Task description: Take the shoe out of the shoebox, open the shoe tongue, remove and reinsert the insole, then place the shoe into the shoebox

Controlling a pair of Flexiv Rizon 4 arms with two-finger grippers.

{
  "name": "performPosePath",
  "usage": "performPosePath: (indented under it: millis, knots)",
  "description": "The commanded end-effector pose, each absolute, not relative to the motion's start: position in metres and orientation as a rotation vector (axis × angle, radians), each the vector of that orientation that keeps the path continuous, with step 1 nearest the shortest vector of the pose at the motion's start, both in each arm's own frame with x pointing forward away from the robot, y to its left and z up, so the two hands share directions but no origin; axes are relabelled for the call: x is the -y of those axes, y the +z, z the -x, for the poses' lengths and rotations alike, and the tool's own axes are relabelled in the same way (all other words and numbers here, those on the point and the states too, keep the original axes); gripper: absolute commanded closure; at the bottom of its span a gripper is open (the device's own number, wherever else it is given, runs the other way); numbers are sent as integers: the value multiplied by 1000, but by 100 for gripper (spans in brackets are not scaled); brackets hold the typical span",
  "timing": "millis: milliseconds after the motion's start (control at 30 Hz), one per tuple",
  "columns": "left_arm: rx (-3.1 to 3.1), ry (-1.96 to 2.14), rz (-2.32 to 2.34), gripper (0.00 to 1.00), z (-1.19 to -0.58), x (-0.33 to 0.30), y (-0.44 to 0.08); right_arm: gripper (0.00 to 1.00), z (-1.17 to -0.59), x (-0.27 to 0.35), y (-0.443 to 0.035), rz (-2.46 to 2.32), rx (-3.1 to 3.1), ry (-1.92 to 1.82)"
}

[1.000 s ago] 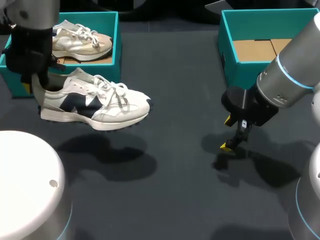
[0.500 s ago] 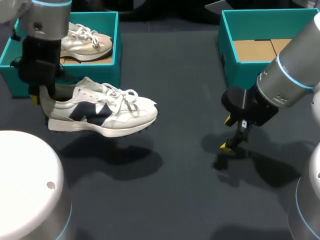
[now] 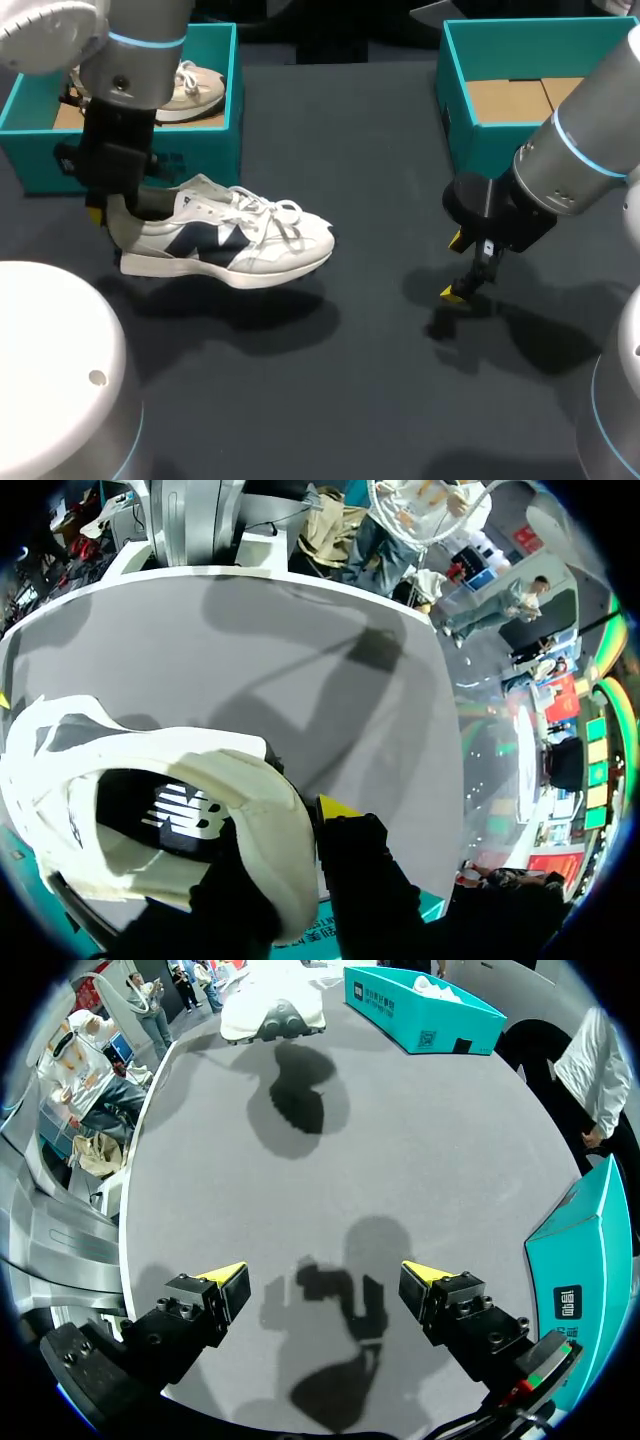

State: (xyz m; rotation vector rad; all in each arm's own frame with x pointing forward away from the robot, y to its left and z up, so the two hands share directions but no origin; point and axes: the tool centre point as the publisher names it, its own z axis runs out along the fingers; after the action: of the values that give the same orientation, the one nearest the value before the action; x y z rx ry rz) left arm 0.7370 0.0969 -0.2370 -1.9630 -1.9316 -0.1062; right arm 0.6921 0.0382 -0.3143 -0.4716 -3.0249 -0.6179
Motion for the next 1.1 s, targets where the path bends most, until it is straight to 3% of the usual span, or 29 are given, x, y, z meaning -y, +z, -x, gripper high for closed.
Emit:
performPosePath:
  millis: [33,1100]
  knots:
    - [1945,-113,1975,100,-727,-81,-256,0,-690,-38,-315,473,3028,-618]
    - [2007,-318,2065,100,-721,8,-340,0,-690,-38,-315,473,3028,-618]
